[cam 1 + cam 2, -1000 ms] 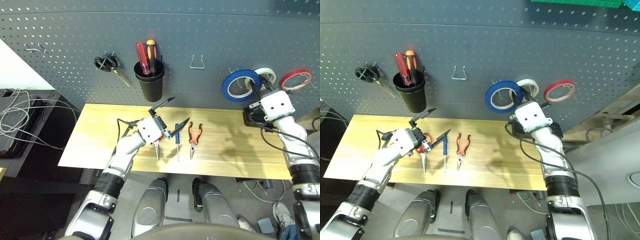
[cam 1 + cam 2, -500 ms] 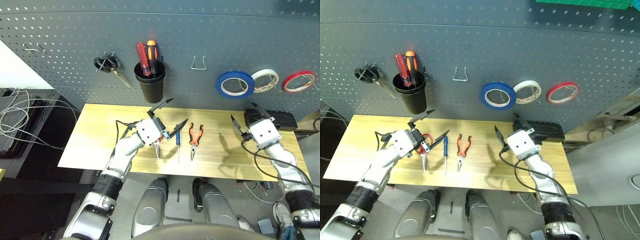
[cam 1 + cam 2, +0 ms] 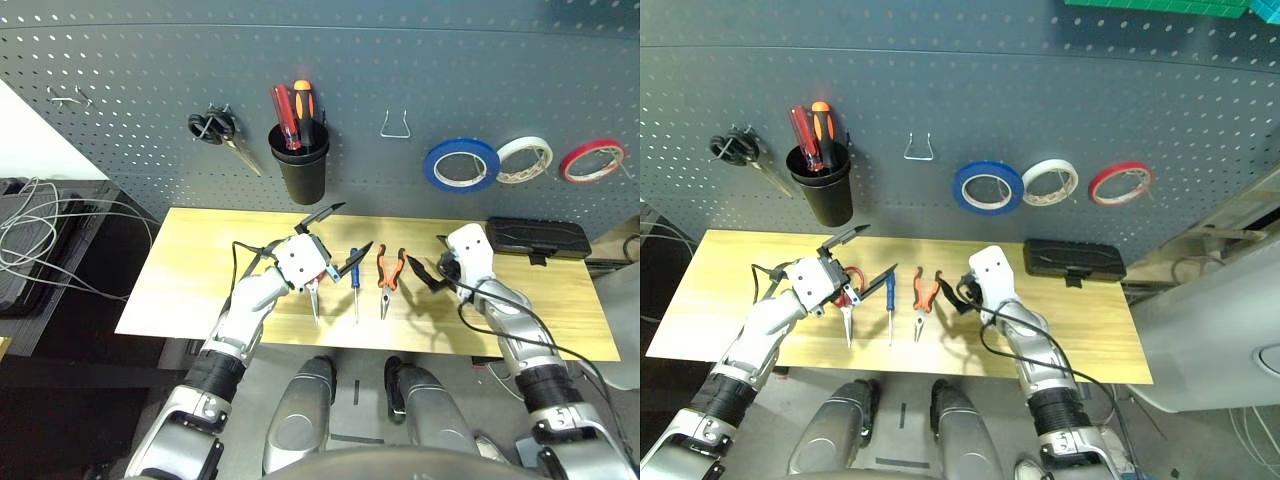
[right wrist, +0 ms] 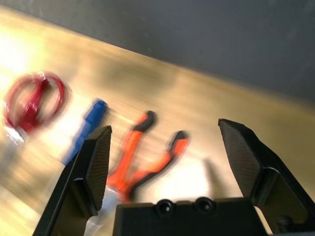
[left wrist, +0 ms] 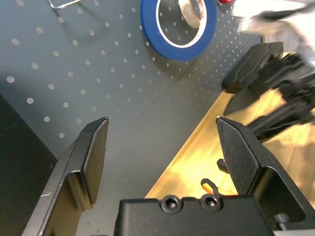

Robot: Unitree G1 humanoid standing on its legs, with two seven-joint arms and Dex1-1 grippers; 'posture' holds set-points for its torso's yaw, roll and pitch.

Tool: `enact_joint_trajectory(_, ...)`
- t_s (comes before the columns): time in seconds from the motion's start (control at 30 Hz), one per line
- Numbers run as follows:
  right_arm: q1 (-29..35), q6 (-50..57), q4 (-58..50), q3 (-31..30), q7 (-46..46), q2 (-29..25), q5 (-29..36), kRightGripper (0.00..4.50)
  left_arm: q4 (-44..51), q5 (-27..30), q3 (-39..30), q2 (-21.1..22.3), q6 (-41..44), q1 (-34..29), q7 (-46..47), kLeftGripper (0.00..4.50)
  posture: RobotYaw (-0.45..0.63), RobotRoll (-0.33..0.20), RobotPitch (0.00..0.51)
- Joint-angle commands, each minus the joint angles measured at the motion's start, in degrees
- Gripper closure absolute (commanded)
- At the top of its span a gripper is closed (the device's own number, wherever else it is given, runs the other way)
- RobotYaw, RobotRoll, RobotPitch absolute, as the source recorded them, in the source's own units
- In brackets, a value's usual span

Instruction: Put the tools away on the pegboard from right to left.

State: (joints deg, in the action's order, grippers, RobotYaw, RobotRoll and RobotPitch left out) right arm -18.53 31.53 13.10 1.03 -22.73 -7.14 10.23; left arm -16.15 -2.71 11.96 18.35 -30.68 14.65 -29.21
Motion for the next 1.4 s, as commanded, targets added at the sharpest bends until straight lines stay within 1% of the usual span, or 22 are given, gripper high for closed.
enact_joint_trajectory(0.03, -2.83, 19.24, -2.69, 4.51, 5.53, 3.15, 5.39, 0.04, 1.34, -0.31, -0.16, 0.41, 0.98, -0.89, -0.17, 0.0, 0.18, 0.0, 0.232)
enact_joint_trajectory(0.07, -4.19, 24.26, -3.25, 6.39, 8.11, 4.94, 6.37, 0.04, 1.54, -0.27, -0.2, 0.44, 1.15, -0.92, -0.17, 0.0, 0.18, 0.0, 0.235)
enact_joint_trajectory(0.13, -5.99, 30.93, -4.25, 8.67, 11.67, 7.17, 7.35, 0.04, 1.81, -0.08, -0.22, 0.43, 1.52, -0.98, -0.24, 0.0, 0.18, 0.0, 0.236)
enact_joint_trajectory(0.2, -7.06, 35.23, -5.24, 9.81, 14.16, 8.44, 7.31, 0.04, 1.91, 0.31, -0.08, 0.43, 2.06, -1.02, -0.59, 0.0, 0.19, 0.0, 0.236)
enact_joint_trajectory(0.27, -7.92, 39.04, -6.0, 10.66, 16.7, 9.41, 6.87, 0.04, 2.09, 1.04, 0.74, 0.77, 4.84, -1.32, -2.39, 0.0, 0.19, 0.0, 0.236)
enact_joint_trajectory(0.4, -7.72, 41.7, -8.59, 9.81, 19.53, 9.35, 5.73, 0.04, 2.82, 0.93, 2.11, 1.43, 10.08, -2.3, -5.09, 0.0, 0.2, 0.0, 0.236)
enact_joint_trajectory(0.57, -7.46, 43.37, -9.92, 9.27, 20.7, 8.63, 5.32, 0.04, 2.66, 0.54, 3.41, 1.47, 15.95, -3.45, -7.53, 0.0, 0.19, 0.0, 0.237)
enact_joint_trajectory(0.73, -7.36, 43.59, -9.47, 9.72, 21.74, 8.32, 4.44, 0.04, 2.58, 0.0, 4.0, 1.39, 17.34, -4.04, -8.35, 0.0, 0.18, 0.0, 0.236)
enact_joint_trajectory(0.97, -8.49, 41.36, -4.59, 9.05, 22.33, 8.13, 3.35, 0.04, 2.2, -0.38, 4.05, 1.46, 18.04, -4.16, -8.47, 0.0, 0.19, 0.0, 0.237)
enact_joint_trajectory(1.13, -10.25, 37.61, 0.86, 8.4, 22.59, 9.28, 2.26, 0.04, 2.6, -0.59, 4.15, 1.5, 18.91, -4.72, -8.27, 0.0, 0.2, 0.0, 0.241)
enact_joint_trajectory(1.4, -14.49, 29.65, 13.1, 7.03, 23.16, 10.6, 0.21, 0.04, 5.18, -0.88, 4.04, 1.68, 20.05, -7.13, -7.4, 0.0, 0.24, 0.0, 0.254)
